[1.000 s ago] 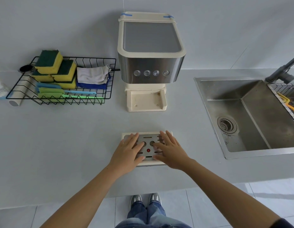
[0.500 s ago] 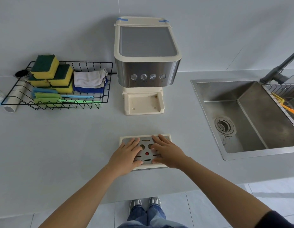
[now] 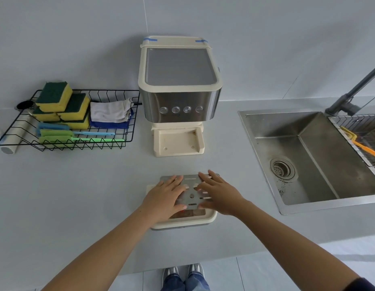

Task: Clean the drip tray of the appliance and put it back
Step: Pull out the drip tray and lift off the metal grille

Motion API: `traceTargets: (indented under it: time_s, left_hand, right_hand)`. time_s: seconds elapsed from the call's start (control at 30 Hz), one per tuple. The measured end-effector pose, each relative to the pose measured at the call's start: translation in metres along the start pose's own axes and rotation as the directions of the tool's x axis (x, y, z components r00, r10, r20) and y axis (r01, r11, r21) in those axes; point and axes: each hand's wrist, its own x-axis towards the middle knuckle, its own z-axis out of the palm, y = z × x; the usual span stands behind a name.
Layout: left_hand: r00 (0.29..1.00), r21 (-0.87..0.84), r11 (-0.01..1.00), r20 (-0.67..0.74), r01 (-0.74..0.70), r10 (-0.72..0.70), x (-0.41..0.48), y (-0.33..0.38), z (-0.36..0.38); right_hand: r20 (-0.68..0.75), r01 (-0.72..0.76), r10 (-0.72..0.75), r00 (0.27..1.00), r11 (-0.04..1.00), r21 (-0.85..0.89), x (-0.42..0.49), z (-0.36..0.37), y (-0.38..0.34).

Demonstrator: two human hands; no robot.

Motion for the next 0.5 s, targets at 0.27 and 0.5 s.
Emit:
traceTargets:
  time_s: [0.27,0.5]
  left_hand:
    - [0.996,0.066,0.994,-0.009,-0.09,0.091,0.066,0.03,-0.023]
    - [0.992,0.101,0.987,0.01,-0.125,0.125,0.12,0.051,-0.026]
  right_hand:
    - [-0.068,-0.086,0.084,0.994,0.996,-0.028,-0.004,-0.032,0.057]
    - [-0.052,-0.135,0.132,0.99,0.99,-0.05,0.005,-0.047,0.107]
